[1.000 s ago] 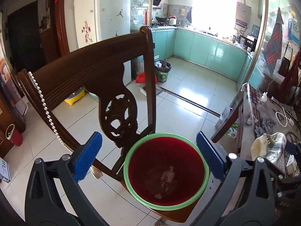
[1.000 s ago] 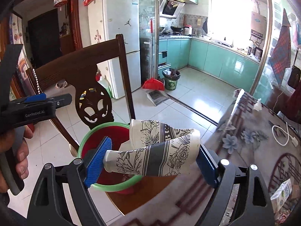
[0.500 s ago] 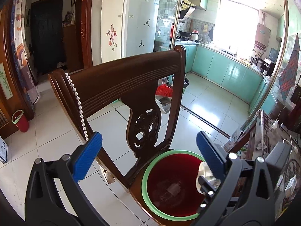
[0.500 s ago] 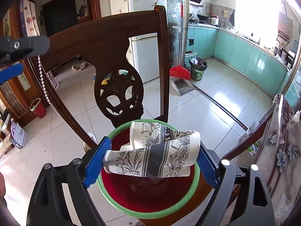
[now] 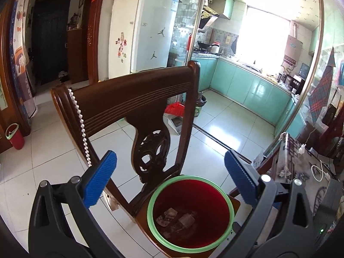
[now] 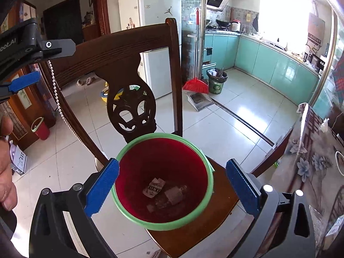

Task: Collect trash
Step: 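Move the left tool back to the table and grasp the clear plastic bag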

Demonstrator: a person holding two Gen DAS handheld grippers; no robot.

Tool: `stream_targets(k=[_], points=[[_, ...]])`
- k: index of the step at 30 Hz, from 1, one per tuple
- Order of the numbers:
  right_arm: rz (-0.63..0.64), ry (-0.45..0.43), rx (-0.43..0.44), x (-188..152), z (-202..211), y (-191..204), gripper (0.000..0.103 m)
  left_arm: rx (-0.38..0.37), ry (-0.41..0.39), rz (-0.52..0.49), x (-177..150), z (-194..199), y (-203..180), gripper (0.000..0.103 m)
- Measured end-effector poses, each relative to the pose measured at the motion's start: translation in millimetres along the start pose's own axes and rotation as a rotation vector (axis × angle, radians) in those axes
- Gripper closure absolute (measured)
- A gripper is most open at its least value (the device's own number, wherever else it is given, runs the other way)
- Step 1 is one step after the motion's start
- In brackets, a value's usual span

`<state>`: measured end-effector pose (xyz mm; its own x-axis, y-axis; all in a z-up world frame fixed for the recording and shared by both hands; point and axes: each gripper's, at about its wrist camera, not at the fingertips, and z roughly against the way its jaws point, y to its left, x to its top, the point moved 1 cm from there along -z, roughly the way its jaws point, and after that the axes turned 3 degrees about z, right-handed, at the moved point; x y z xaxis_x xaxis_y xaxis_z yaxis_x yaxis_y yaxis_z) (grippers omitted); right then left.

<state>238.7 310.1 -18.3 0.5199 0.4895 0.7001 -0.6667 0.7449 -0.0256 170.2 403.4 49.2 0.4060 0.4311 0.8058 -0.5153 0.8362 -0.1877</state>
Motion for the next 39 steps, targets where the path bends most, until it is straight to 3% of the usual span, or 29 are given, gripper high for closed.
stream_targets(k=[10, 14, 21, 29, 39], points=[[-0.112, -0.044, -0.111, -66, 120, -75, 0.007, -0.226, 0.021, -0.2, -38, 49, -111, 0.005], [-0.155, -0.07, -0.167, -102, 175, -105, 0.007, -0.355, 0.067, -0.25, -64, 67, -163, 0.005], [-0.235, -0.045, -0.31, -171, 245, -167, 0.007, -0.493, 0.17, -0.387, -118, 81, -248, 0.005], [-0.319, -0.026, -0.433, -236, 304, -221, 0.007, -0.556, 0.28, -0.524, -176, 75, -322, 0.005], [-0.393, -0.005, -0.498, -294, 329, -272, 0.006, -0.482, 0.416, -0.659, -233, 20, -374, 0.005]])
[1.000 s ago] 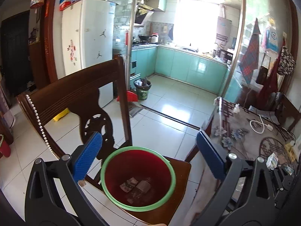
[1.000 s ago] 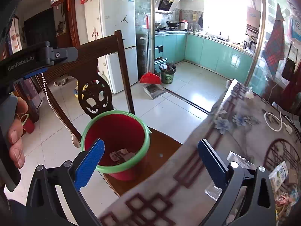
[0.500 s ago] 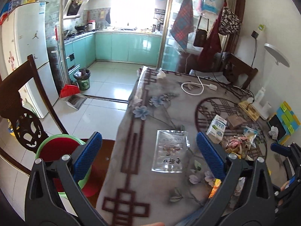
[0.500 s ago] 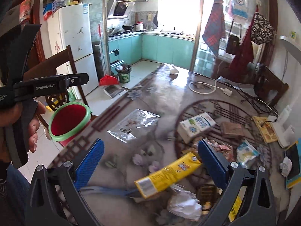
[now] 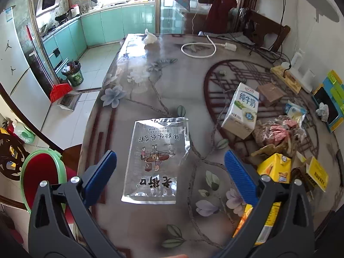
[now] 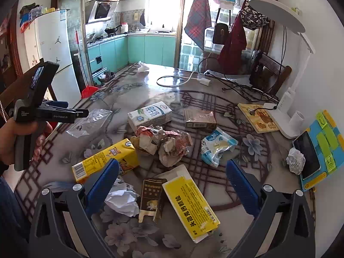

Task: Collect trash
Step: 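Move the left tool back to the table and grasp the clear plastic bag, then lift the plastic bag with the left tool while the right tool grasps a blue wrapper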

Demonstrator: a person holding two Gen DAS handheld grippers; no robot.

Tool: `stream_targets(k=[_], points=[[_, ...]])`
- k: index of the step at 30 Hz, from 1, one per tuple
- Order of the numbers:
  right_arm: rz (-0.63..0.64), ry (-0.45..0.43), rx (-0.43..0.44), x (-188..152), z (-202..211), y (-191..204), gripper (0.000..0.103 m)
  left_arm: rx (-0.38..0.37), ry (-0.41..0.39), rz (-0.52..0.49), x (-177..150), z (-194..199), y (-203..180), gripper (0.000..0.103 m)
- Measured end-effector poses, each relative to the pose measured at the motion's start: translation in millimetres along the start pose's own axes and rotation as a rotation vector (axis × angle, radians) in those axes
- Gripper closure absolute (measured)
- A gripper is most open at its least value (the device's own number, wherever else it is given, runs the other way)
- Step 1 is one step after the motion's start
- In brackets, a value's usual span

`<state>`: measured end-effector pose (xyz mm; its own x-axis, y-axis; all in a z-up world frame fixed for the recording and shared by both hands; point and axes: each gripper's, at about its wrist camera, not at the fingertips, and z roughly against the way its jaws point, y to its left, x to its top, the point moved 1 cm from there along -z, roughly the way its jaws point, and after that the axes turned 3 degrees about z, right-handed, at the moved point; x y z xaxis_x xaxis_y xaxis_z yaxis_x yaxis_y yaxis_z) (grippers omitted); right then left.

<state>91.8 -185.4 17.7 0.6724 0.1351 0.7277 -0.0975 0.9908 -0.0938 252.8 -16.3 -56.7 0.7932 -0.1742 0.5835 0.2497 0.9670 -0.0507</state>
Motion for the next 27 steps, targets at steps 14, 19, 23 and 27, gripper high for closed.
stream_targets(k=[14, 19, 23, 27], points=[[-0.054, 0.026, 0.014, -6, -21, -17, 0.007, 0.038, 0.145, 0.038, -7, -74, 20, 0.008], [-0.064, 0.031, 0.012, -8, -22, -19, 0.007, 0.063, 0.133, 0.042, -3, -75, 23, 0.032], [-0.059, 0.026, 0.012, -8, -22, -17, 0.007, 0.047, 0.128, 0.057, 0, -73, 29, 0.049], [-0.052, 0.024, 0.005, -9, -22, -17, 0.007, 0.039, 0.099, 0.055, 2, -64, 28, 0.071]])
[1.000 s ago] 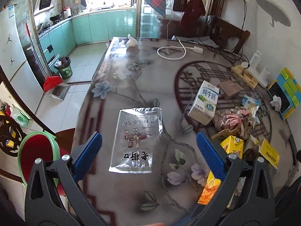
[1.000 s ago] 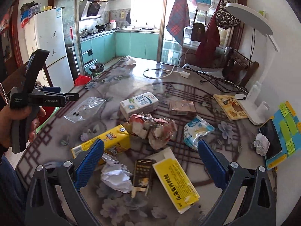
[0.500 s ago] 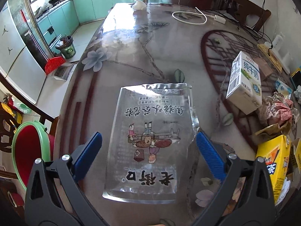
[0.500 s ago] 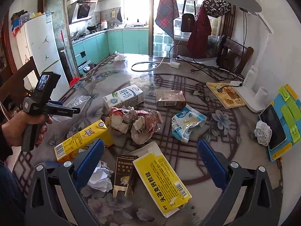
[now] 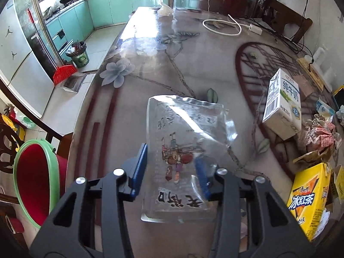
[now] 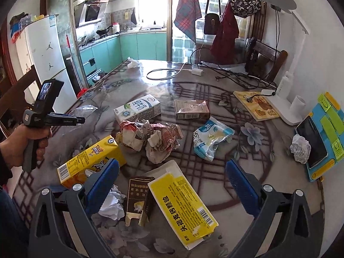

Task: Collect trash
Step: 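Lift the plastic bag with the left tool while the right tool grasps a blue wrapper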

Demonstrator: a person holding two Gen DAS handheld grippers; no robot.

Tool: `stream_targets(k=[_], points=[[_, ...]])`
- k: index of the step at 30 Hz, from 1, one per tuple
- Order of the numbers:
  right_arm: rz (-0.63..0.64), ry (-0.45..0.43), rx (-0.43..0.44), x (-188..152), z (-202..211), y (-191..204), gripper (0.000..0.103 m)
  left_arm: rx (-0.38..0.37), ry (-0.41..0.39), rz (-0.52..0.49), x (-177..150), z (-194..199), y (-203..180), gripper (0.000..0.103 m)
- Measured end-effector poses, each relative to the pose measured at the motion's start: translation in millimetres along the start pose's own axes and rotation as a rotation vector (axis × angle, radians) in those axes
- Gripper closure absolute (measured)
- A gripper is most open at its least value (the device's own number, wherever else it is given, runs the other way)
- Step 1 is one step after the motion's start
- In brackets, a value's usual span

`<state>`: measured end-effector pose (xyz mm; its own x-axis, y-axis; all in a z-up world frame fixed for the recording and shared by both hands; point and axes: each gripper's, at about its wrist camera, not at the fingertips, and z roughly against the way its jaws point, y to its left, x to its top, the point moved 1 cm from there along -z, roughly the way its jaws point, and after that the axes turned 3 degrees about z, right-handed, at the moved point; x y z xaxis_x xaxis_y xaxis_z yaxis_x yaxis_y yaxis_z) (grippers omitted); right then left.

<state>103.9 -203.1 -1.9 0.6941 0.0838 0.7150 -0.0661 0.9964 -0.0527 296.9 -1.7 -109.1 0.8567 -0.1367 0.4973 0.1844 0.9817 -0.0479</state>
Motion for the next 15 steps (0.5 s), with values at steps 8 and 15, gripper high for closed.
stream_targets(k=[8, 15], points=[[-0.009, -0.003, -0.008, 1, 2, -4, 0.007, -0.032, -0.04, -0.032, -7, 29, -11, 0.082], [0.003, 0.015, -0.039, 13, -7, -33, 0.007, -0.07, -0.15, -0.095, -14, 89, -27, 0.082]])
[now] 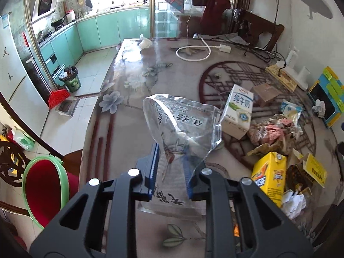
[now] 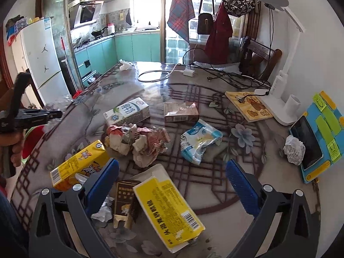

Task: Collect trash
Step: 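Lift the plastic bag with the left tool while the right tool grasps a blue wrapper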

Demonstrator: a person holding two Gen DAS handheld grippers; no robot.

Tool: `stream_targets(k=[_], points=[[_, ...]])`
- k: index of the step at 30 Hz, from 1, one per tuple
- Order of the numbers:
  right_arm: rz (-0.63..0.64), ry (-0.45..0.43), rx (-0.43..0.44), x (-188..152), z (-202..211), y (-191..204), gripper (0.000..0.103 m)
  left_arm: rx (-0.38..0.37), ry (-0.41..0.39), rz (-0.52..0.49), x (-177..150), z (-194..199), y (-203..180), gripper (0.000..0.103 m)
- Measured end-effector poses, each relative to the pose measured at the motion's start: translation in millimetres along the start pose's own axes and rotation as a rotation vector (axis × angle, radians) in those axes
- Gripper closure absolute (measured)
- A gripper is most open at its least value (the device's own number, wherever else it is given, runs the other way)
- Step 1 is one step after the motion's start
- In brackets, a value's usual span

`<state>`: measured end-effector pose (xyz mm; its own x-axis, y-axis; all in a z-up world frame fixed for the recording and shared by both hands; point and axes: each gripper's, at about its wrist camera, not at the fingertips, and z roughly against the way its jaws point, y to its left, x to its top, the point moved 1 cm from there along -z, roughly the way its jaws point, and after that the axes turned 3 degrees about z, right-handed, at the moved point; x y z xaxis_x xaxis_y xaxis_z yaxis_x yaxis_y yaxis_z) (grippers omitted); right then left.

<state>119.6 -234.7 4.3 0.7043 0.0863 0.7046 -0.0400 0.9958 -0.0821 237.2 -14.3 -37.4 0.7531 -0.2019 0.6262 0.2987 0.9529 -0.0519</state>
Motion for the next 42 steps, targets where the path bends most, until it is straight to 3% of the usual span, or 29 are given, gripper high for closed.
stream_targets(k=[6, 16, 20, 24, 29, 31, 33, 37, 42], points=[[0.118, 0.081, -0.066, 14, -44, -22, 0.007, -0.054, -0.075, -0.023, 2, 42, -13, 0.082], [-0.204, 0.238, -0.02, 22, -149, -53, 0.007, -0.126, -0.116, -0.02, 5, 60, -19, 0.081], [-0.25, 0.271, -0.016, 24, -174, -57, 0.008, -0.126, -0.12, -0.02, 5, 60, -16, 0.08], [-0.249, 0.316, 0.001, 25, -183, -57, 0.028, -0.126, -0.121, -0.012, 5, 60, -10, 0.079], [-0.15, 0.32, -0.032, 26, -179, -50, 0.053, -0.126, -0.127, -0.021, 5, 61, -10, 0.079], [-0.127, 0.305, -0.04, 26, -173, -48, 0.072, -0.127, -0.126, -0.019, 5, 61, -10, 0.078], [-0.095, 0.29, -0.047, 29, -165, -45, 0.082, -0.123, -0.125, -0.018, 4, 61, -9, 0.078], [-0.024, 0.247, -0.067, 36, -144, -33, 0.09, -0.112, -0.132, -0.005, 5, 63, -5, 0.079], [0.058, 0.14, -0.092, 51, -98, -8, 0.091, -0.092, -0.156, 0.013, 4, 74, 5, 0.078]])
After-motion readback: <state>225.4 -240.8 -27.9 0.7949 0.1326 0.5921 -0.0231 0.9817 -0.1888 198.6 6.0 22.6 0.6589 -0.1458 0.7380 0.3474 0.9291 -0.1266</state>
